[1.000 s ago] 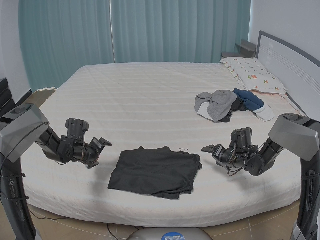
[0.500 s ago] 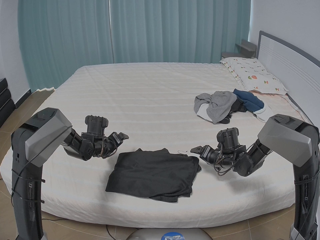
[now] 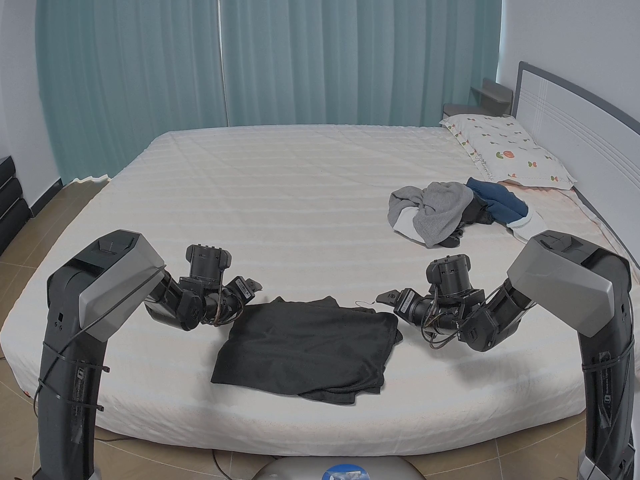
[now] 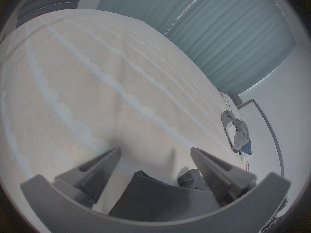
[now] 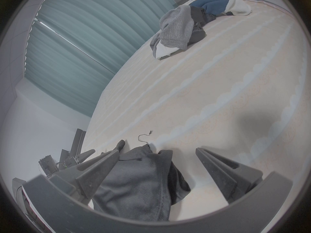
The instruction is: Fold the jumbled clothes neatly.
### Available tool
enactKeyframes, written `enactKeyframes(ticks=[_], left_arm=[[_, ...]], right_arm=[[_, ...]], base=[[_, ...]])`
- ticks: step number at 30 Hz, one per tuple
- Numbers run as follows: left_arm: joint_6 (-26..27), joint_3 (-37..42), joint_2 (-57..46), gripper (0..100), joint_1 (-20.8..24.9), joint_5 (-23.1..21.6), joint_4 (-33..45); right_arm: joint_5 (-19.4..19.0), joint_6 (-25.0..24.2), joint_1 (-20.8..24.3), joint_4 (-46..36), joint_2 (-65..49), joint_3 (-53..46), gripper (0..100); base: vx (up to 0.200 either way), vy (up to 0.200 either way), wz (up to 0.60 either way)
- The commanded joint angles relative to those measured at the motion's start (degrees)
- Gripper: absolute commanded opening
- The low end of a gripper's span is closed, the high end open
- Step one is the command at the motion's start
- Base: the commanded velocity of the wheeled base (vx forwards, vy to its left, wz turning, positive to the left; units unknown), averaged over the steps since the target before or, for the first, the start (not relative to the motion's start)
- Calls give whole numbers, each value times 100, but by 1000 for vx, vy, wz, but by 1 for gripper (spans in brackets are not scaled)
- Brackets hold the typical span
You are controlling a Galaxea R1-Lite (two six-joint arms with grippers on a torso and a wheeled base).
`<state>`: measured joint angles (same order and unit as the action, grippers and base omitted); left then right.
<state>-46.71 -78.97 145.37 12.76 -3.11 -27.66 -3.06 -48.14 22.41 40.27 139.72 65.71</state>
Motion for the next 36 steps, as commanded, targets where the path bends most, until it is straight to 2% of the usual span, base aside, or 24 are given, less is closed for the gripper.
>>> enactKeyframes(ticks=[1,5,13,19,27,28,36], left_arm=[[-22,48,26,0,24,-6,15],[-4,233,-62,0,95,38,-3],[-40,251,-97,0,42,759,-11],[-268,277,-141,0,60,777,-3],[-303,286,-141,0,60,856,-3],[-330,286,-141,0,60,856,-3],[-365,277,-132,0,16,873,-3]], right_arm=[[-2,-2,-8,8,82,47,100],[7,-11,-17,8,196,153,100],[25,15,-8,-10,223,285,100],[42,68,36,-168,249,443,100],[42,182,282,-186,645,838,100],[42,182,308,-186,706,909,0],[447,217,317,-203,935,1489,0]], base=[[0,0,0],[0,0,0],[0,0,0],[0,0,0],[0,0,0],[0,0,0],[0,0,0]])
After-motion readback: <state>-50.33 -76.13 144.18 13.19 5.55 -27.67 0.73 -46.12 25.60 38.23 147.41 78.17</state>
